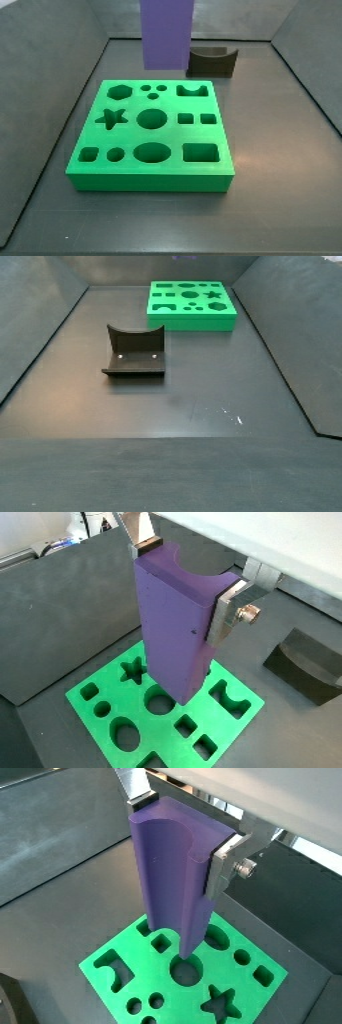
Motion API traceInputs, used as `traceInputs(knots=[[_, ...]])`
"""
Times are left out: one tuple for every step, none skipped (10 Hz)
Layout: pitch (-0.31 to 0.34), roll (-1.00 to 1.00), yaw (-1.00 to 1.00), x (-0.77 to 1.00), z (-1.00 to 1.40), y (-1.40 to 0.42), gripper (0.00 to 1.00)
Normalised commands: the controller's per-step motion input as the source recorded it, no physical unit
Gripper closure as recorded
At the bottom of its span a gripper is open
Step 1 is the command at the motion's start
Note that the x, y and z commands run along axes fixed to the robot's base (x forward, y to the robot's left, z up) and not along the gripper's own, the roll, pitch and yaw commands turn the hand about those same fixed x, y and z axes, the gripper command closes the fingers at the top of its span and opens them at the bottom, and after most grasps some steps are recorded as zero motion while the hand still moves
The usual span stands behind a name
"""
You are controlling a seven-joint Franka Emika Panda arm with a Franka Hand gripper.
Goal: Insert the arch object.
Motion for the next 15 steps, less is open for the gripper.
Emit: traceInputs(knots=[[0.0, 0.08, 0.0, 0.15, -0.23, 0.12, 1.0], [0.0, 0.08, 0.0, 0.2, -0.33, 0.2, 1.0], [0.0, 0.09, 0.0, 0.17, -0.35, 0.24, 1.0], [0.0, 0.09, 0.0, 0.14, -0.36, 0.27, 1.0], [-0.009, 0.1, 0.0, 0.1, -0.39, 0.28, 1.0], [-0.027, 0.09, 0.0, 0.04, -0.41, 0.29, 1.0], [-0.04, 0.08, 0.0, 0.01, -0.41, 0.27, 1.0], [-0.02, 0.05, 0.0, 0.12, -0.41, 0.26, 1.0], [0.0, 0.07, -0.09, 0.19, -0.38, 0.26, 1.0], [0.0, 0.06, -0.08, 0.16, -0.43, 0.26, 1.0], [0.0, 0.02, -0.06, 0.19, -0.44, 0.24, 1.0], [0.0, 0.01, -0.14, 0.22, -0.38, 0.26, 1.0], [0.0, 0.0, -0.19, 0.24, -0.29, 0.29, 1.0], [0.01, 0.0, -0.18, 0.28, -0.25, 0.27, 1.0], [0.011, 0.0, -0.19, 0.4, -0.27, 0.2, 1.0]])
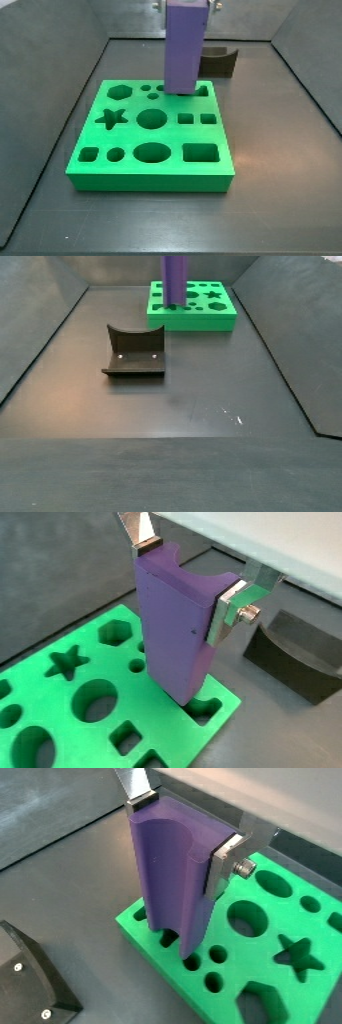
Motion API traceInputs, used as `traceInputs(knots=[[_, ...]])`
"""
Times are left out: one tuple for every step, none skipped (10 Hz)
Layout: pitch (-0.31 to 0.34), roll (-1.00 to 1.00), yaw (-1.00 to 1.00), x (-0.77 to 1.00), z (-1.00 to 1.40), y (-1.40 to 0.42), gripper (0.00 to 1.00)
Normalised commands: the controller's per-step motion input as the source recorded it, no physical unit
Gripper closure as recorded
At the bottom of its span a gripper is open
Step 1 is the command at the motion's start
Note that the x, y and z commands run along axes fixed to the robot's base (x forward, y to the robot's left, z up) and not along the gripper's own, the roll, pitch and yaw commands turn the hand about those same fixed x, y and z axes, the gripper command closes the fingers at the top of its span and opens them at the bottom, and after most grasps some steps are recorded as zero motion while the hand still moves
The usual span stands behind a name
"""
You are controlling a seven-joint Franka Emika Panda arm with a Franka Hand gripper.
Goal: Insert the arch object.
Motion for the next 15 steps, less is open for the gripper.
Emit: traceInputs(knots=[[0.0, -0.04, -0.21, 0.47, -0.31, 0.1, 1.0], [0.0, -0.06, -0.19, 0.45, -0.31, 0.0, 1.0], [-0.024, -0.1, -0.11, 0.27, -0.4, 0.0, 1.0], [-0.023, -0.12, -0.03, 0.24, -0.39, 0.0, 1.0], [-0.01, -0.07, 0.0, 0.18, -0.38, 0.0, 1.0], [-0.057, 0.0, 0.0, 0.0, -0.38, 0.0, 1.0], [-0.076, 0.06, 0.0, 0.0, -0.33, 0.06, 1.0], [-0.061, 0.11, 0.0, -0.04, -0.27, 0.1, 1.0], [-0.056, 0.06, 0.0, -0.08, -0.21, 0.11, 1.0], [-0.103, 0.01, 0.0, -0.1, -0.24, 0.04, 1.0], [-0.114, 0.0, 0.0, -0.11, -0.21, 0.0, 1.0], [-0.06, 0.0, 0.0, -0.04, -0.1, 0.0, 1.0], [-0.109, -0.02, 0.0, 0.0, -0.14, 0.0, 1.0], [0.0, -0.02, 0.0, 0.0, 0.0, 0.0, 1.0], [0.0, 0.0, 0.0, 0.0, 0.0, 0.0, 1.0]])
